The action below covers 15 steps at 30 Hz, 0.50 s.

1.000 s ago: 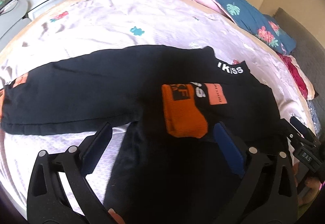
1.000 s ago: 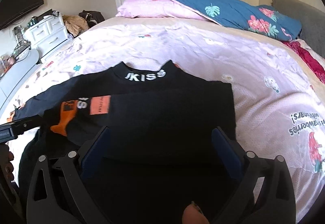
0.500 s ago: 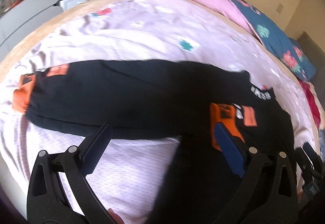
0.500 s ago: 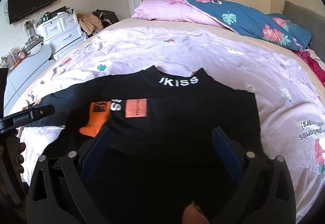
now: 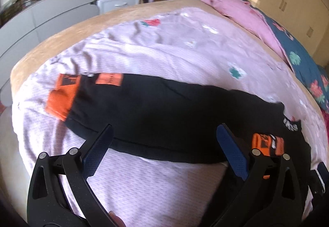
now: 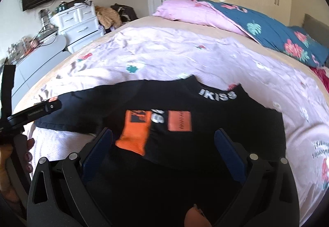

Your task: Fold small clothes

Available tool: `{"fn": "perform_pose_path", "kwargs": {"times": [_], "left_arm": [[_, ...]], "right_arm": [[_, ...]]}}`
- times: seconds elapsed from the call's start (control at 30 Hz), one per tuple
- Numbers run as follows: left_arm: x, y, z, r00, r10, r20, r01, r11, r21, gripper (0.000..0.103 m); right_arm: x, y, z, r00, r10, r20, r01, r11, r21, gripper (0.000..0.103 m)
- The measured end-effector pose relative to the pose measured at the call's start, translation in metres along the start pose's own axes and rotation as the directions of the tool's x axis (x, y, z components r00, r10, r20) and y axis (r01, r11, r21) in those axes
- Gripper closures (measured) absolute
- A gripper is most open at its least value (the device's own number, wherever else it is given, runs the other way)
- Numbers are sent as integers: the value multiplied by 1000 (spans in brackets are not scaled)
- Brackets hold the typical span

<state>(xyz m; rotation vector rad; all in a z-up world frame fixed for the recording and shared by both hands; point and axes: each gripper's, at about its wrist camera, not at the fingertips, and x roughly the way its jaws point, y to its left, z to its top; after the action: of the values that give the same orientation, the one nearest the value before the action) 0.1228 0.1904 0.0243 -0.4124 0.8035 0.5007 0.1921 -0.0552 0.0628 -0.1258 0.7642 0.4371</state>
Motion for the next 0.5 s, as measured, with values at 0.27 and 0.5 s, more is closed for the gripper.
{"fn": "perform_pose_path", "kwargs": {"times": [0.27, 0.5], "left_arm": [[-1, 36, 10, 997, 80, 19, -78, 992, -103, 9], [6, 63, 15, 991, 137, 3, -135, 976, -169, 9]], "right_arm": [[5, 30, 17, 999, 34, -3, -34, 999, -25, 4], [13, 44, 24, 996, 91, -22, -91, 996, -15, 4]]}}
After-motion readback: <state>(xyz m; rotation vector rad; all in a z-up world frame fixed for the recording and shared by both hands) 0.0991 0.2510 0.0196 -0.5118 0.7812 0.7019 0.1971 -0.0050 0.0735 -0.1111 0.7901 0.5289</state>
